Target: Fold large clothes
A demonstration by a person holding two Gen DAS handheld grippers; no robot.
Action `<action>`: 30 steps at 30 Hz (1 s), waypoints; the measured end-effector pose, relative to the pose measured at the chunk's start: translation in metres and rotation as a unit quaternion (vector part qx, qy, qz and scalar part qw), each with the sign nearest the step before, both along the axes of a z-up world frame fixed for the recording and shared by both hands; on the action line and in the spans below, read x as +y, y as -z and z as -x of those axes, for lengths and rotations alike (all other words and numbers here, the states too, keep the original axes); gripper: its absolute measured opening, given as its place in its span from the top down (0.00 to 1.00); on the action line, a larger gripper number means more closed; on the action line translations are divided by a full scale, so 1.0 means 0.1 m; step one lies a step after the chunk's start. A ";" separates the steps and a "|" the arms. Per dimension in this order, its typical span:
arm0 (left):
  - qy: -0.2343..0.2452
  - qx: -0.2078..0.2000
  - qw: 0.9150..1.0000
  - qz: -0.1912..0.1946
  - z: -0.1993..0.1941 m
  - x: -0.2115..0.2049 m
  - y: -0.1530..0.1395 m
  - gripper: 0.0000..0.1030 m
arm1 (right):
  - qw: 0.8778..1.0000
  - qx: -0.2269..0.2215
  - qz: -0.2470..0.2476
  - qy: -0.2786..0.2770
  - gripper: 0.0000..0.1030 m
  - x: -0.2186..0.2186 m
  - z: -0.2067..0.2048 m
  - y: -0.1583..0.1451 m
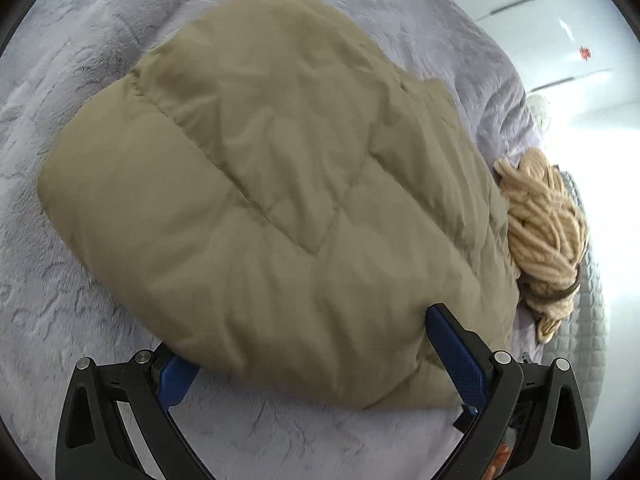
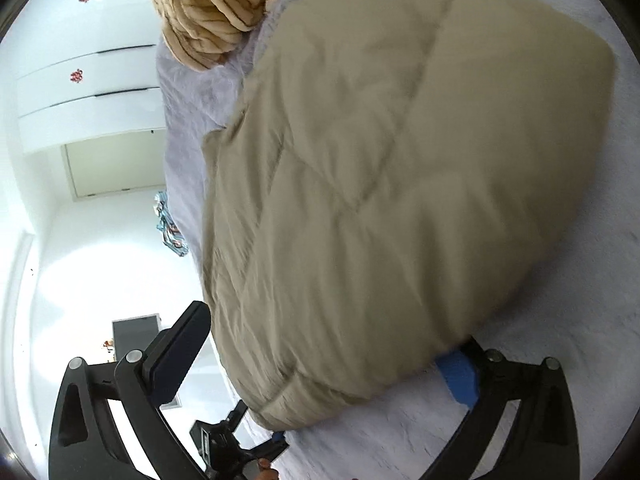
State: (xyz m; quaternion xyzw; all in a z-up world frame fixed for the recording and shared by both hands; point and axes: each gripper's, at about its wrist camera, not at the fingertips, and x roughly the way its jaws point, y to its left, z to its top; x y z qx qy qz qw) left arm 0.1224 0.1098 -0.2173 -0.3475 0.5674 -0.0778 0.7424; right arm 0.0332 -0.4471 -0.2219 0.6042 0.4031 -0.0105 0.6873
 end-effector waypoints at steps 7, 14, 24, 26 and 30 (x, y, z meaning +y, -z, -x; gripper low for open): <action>-0.017 0.001 1.000 0.010 -0.01 0.09 0.07 0.01 | 0.999 0.019 0.015 -0.026 0.00 0.03 -0.18 0.09; -0.037 -0.017 0.999 0.021 -0.26 -0.05 0.15 0.01 | 0.998 0.028 0.017 -0.053 0.00 0.08 -0.37 0.19; -0.028 -0.069 0.996 0.039 -0.27 0.01 -0.05 0.77 | 0.996 0.024 -0.086 -0.014 0.62 -0.04 -0.28 0.38; -0.010 -0.087 0.996 0.030 -0.25 -0.01 -0.18 0.79 | 0.997 0.012 -0.076 -0.021 0.72 -0.03 -0.27 0.30; 0.006 -0.112 0.993 0.030 -0.16 -0.03 -0.41 0.79 | 0.997 -0.009 -0.073 -0.031 0.77 -0.01 -0.19 0.14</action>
